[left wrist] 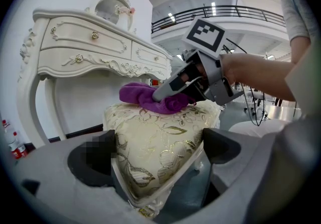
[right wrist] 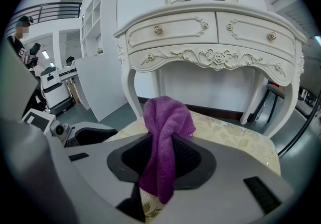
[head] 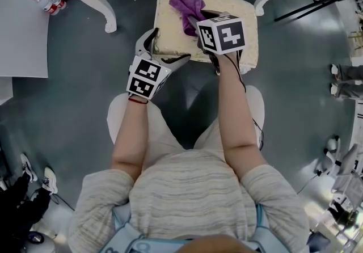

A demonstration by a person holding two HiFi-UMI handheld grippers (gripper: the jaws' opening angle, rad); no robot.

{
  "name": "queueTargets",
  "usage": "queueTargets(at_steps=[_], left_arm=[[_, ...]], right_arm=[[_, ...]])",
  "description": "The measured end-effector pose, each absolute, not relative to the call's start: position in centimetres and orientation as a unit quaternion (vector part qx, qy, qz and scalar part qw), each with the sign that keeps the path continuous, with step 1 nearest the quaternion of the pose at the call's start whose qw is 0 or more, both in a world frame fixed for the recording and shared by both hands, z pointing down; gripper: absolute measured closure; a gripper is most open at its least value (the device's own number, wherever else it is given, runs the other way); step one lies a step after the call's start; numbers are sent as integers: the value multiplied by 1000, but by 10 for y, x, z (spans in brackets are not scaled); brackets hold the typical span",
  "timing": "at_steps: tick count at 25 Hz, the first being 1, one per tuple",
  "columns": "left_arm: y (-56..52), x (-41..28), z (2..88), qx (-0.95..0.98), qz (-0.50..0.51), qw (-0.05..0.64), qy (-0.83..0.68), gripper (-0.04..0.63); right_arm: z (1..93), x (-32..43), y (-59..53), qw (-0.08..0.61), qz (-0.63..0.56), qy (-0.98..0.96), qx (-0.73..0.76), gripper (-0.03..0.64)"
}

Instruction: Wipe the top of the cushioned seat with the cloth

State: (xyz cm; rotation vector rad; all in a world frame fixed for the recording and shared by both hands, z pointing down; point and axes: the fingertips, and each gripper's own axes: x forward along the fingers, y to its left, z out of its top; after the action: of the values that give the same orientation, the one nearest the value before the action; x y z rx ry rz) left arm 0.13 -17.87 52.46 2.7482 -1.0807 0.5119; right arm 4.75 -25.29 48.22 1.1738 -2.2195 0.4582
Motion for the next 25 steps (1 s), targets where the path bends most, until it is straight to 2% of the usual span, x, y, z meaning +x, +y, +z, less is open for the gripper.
queueTargets(at_steps=[25], left_arm=[[-178,2,525,915,171,72,-359,37]], right_arm=[[483,110,-248,301,174,-809,475,511]])
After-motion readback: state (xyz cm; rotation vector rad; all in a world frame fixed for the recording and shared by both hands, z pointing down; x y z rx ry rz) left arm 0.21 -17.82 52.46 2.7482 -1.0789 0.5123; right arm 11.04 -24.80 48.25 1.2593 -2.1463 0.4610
